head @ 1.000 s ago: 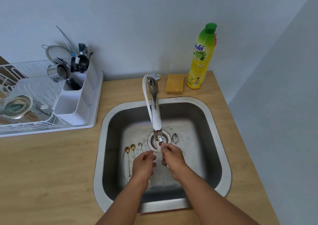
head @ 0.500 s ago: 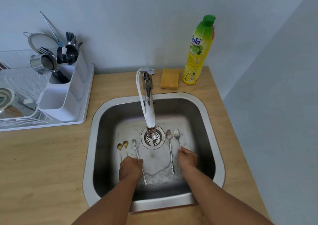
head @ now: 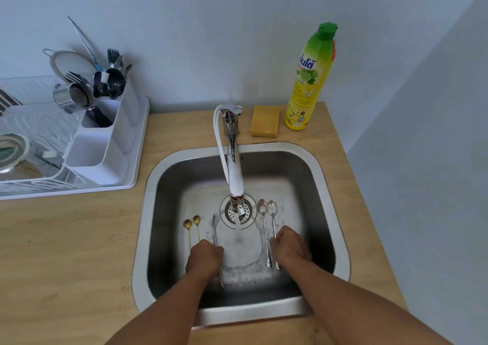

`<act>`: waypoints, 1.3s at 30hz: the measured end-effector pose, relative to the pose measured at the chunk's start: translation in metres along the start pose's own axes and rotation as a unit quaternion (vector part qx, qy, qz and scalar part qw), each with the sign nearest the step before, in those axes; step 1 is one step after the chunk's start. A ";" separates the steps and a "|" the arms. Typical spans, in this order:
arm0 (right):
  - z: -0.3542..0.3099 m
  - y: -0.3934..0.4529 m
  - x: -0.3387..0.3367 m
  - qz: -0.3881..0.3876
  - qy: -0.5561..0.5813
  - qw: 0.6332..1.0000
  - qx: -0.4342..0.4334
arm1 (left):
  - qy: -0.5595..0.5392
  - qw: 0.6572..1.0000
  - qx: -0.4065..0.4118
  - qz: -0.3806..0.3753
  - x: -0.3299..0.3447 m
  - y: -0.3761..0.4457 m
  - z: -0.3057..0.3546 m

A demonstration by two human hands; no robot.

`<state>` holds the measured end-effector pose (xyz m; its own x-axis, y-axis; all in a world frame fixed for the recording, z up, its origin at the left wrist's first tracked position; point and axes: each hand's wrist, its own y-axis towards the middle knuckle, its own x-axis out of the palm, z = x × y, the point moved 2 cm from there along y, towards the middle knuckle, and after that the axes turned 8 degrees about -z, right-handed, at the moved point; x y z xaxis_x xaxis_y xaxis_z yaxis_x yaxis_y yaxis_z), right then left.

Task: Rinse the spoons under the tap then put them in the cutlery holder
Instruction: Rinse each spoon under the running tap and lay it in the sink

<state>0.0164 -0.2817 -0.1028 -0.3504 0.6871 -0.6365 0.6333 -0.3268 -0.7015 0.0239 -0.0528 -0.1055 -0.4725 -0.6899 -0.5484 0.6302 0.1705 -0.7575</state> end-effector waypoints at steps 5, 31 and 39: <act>-0.002 -0.003 -0.005 -0.013 -0.007 1.000 -0.004 | -0.120 0.992 0.007 -0.032 -0.007 -0.002 -0.014; -0.056 -0.057 0.004 -0.049 0.119 0.980 -0.150 | -0.410 0.899 0.093 -0.123 0.009 -0.034 0.046; -0.055 -0.080 0.004 -0.062 0.094 0.976 -0.188 | -0.579 0.811 0.041 -0.067 0.026 -0.039 0.059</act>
<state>0.0020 -0.2174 -0.0317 -0.3311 0.8243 -0.4592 0.8146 0.0041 -0.5800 0.0229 -0.1188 -0.0691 0.3263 -0.9048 0.2738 0.6821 0.0248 -0.7308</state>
